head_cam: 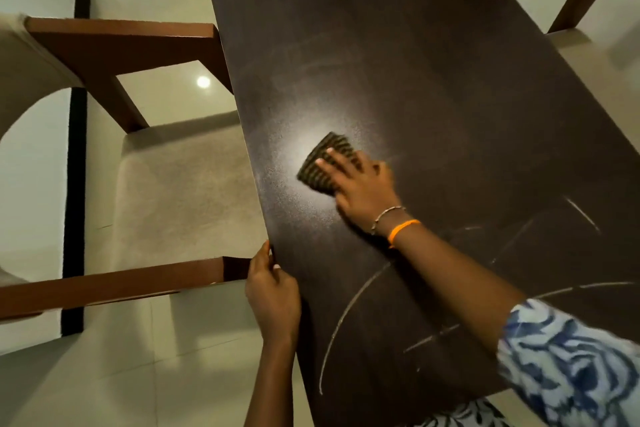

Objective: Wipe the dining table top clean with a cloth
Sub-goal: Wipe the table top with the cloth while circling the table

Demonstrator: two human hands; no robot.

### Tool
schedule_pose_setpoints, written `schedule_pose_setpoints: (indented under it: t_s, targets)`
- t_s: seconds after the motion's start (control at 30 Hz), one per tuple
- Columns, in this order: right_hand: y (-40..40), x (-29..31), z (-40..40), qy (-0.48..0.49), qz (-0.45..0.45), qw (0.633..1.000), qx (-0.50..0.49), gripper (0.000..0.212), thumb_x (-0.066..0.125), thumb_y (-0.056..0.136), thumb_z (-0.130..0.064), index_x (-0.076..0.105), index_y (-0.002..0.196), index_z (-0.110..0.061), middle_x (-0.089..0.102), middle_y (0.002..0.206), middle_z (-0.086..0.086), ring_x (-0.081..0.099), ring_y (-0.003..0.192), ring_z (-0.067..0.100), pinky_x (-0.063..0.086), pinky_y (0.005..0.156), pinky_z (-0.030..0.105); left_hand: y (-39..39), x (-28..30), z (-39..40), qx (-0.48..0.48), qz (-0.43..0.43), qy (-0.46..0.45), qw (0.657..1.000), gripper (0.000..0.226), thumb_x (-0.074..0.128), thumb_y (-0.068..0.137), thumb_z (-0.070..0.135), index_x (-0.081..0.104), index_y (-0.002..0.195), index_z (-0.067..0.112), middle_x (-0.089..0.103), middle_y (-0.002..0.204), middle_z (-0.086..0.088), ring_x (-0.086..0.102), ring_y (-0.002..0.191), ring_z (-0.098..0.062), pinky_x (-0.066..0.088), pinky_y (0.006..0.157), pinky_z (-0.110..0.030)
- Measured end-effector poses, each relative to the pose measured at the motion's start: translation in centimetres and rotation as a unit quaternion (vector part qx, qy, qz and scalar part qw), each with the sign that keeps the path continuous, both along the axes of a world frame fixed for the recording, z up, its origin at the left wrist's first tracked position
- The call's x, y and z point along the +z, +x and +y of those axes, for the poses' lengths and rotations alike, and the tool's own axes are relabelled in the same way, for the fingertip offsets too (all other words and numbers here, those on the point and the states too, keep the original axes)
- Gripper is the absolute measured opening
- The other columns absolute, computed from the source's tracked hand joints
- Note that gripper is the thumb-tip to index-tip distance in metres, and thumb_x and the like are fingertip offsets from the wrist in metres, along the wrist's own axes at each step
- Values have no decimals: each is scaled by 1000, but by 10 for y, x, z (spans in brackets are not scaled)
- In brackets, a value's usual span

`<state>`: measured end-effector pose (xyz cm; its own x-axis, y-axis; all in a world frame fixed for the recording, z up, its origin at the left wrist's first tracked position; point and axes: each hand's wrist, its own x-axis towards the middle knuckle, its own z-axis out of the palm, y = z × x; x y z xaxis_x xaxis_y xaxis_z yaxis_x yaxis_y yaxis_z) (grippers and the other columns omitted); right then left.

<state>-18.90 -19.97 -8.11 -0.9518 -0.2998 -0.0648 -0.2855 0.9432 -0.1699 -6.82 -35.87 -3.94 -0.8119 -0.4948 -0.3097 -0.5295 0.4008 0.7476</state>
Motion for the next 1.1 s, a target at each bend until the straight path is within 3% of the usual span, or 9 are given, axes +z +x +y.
schedule_pose_setpoints:
  t_s: [0.17, 0.33, 0.47, 0.6, 0.67, 0.73, 0.83, 0.93, 1.1]
  targets:
    - [-9, 6, 133, 42, -3, 971, -236, 62, 46, 90, -31, 22, 147, -32, 22, 156, -1, 29, 131, 36, 29, 98, 52, 2, -3, 0, 12, 13, 9, 1000, 58, 36, 82, -15, 51, 131, 13, 58, 130, -6, 54, 120, -21, 42, 100, -29]
    - [-3, 11, 115, 55, -42, 953, -295, 63, 45, 91, -34, 17, 147, -35, 14, 158, 2, 21, 135, 41, 26, 101, 54, 3, -6, -6, 20, 8, 54, 998, 63, 35, 81, -18, 49, 133, 15, 55, 134, -2, 52, 123, -17, 41, 105, -33]
    - [36, 13, 22, 27, -57, 984, -167, 64, 43, 91, -41, 12, 146, -42, 8, 159, 1, 15, 138, 40, 25, 98, 52, 2, -3, -13, 49, -4, 113, 992, 59, 37, 84, -17, 48, 134, 11, 56, 132, -3, 54, 117, -14, 42, 105, -36]
    - [107, 6, -73, -34, -105, 990, 84, 59, 41, 94, -39, 13, 146, -44, 2, 160, 1, 7, 142, 42, 19, 102, 54, 11, -2, -24, 94, -9, 92, 991, 55, 38, 85, -14, 49, 132, 10, 58, 128, -8, 55, 115, -18, 43, 102, -36]
    - [131, 4, -76, -33, -106, 979, 173, 58, 42, 94, -37, 17, 146, -42, 6, 159, 1, 10, 142, 42, 20, 104, 55, 19, -4, -29, 113, -29, 71, 991, 52, 39, 85, -11, 49, 132, 8, 57, 129, -13, 54, 118, -25, 43, 103, -42]
    - [132, 5, -56, -15, -75, 979, 190, 56, 41, 94, -37, 20, 145, -41, 12, 159, -2, 17, 142, 38, 26, 103, 51, 27, -5, -30, 83, -44, 36, 995, 56, 37, 82, -14, 49, 132, 7, 54, 132, -14, 51, 122, -27, 42, 104, -45]
    - [116, 5, -12, 14, -50, 992, 118, 57, 40, 92, -38, 18, 145, -45, 14, 158, -7, 23, 141, 33, 29, 96, 44, 31, -4, -23, 19, -51, 13, 998, 58, 36, 80, -18, 50, 131, 8, 52, 135, -13, 51, 122, -31, 43, 104, -46]
    - [97, 9, 49, 41, -31, 998, -26, 57, 39, 93, -38, 16, 144, -46, 11, 158, -8, 22, 139, 30, 27, 92, 41, 29, -1, -11, -18, -35, 16, 999, 50, 44, 83, -13, 56, 125, 9, 57, 129, -9, 53, 119, -24, 42, 98, -30]
    - [78, 18, 137, 61, -54, 969, -232, 56, 40, 95, -34, 17, 146, -40, 13, 158, -2, 21, 136, 38, 27, 100, 55, 27, -1, -6, -28, -30, -22, 999, 51, 41, 81, -11, 58, 124, 10, 61, 124, -10, 58, 113, -27, 46, 97, -34]
